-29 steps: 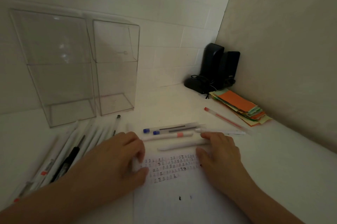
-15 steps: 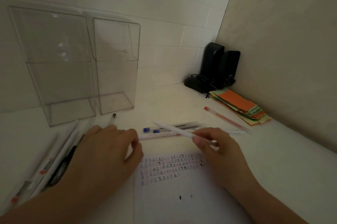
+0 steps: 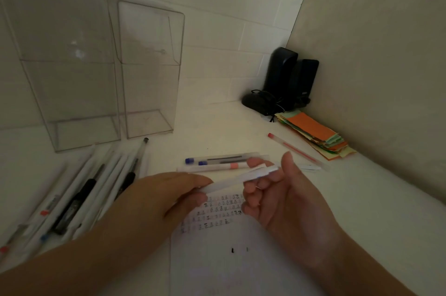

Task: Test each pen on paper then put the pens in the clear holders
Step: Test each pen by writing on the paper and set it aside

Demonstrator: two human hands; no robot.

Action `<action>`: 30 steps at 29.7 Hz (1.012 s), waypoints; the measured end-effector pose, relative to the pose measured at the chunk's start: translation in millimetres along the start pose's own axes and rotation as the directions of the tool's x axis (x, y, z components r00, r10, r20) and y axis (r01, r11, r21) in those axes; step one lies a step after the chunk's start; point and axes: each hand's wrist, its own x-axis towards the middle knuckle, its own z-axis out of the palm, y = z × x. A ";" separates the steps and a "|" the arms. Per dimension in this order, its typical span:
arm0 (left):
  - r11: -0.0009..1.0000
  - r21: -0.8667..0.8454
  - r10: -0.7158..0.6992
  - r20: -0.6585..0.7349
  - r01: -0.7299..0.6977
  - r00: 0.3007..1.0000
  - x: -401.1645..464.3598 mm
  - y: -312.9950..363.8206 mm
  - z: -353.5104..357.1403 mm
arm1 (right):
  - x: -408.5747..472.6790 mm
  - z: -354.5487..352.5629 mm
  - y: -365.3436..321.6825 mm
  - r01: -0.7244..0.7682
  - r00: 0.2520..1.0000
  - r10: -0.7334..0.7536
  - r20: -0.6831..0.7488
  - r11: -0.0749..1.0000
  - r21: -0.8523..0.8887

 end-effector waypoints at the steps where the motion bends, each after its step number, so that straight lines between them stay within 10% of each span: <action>1: 0.999 -0.030 0.022 -0.012 -0.022 1.000 -0.3 -1.0 0.8 | -0.5 -1.0 -0.5 -0.033 0.999 0.032 0.043 0.999 0.037; 13: 0.990 0.012 0.143 -0.010 -0.143 0.990 -0.2 3.4 -2.8 | 1.6 -1.9 9.6 -0.033 0.983 0.032 0.179 0.999 0.005; 18: 0.982 -0.073 0.175 0.006 -0.174 0.985 0.5 8.1 -4.3 | -0.7 10.4 16.1 0.066 0.983 -0.004 0.182 0.939 -0.338; 30: 0.999 0.023 0.029 0.262 -0.036 0.965 -1.0 -4.8 -0.4 | 0.6 -6.9 -10.9 -0.068 0.912 -0.134 -0.389 0.884 -0.463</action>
